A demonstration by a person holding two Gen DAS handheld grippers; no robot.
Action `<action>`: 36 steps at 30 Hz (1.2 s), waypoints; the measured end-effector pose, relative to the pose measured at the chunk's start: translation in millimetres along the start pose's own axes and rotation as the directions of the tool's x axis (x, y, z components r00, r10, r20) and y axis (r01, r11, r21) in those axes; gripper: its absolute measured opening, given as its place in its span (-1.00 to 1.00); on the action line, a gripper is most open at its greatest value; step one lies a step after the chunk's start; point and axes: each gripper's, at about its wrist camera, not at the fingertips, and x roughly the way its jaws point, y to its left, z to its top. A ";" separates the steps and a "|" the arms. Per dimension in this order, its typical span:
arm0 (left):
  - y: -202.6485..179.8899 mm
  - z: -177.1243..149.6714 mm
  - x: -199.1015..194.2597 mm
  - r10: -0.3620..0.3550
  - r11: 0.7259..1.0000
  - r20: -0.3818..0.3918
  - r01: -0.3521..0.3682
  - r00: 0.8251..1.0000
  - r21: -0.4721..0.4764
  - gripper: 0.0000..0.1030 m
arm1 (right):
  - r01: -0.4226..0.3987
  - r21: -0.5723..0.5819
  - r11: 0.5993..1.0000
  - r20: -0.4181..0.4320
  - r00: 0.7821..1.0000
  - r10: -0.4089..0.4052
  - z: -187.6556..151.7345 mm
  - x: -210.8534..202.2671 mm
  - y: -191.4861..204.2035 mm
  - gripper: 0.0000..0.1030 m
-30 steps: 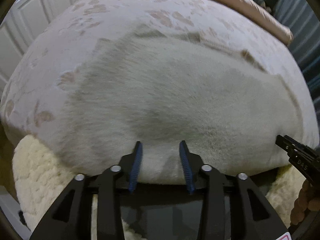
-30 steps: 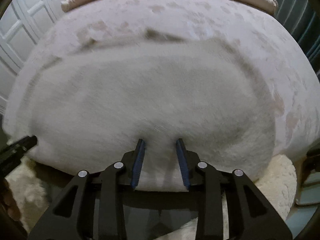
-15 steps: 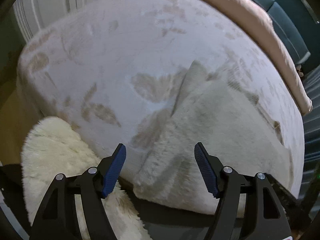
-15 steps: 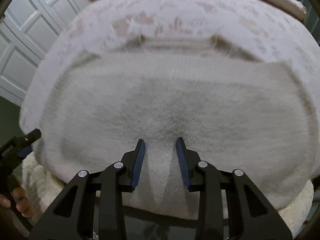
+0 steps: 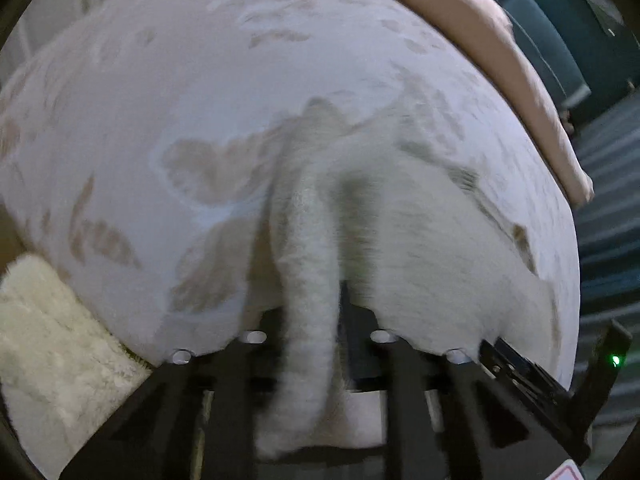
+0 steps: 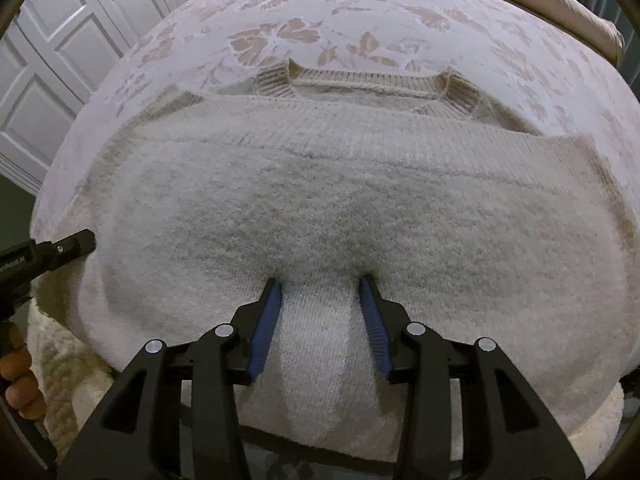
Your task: Fold small clothes
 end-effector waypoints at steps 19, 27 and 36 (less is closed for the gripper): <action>-321.1 -102.0 18.1 -0.197 0.758 -0.193 0.274 0.961 0.592 -0.80 | -0.068 0.492 0.868 0.167 0.986 -0.018 -105.2 -107.3 -201.1 -0.02; -329.0 -138.9 60.9 -0.055 0.725 -0.179 0.163 0.982 0.670 -0.11 | -0.095 0.563 0.821 0.208 0.978 -0.029 -128.9 -123.1 -235.9 0.03; -250.5 -133.2 17.1 0.062 0.723 -0.024 -0.028 0.998 0.691 0.66 | -0.337 0.542 0.770 0.286 0.935 0.208 -84.4 -117.5 -230.0 0.34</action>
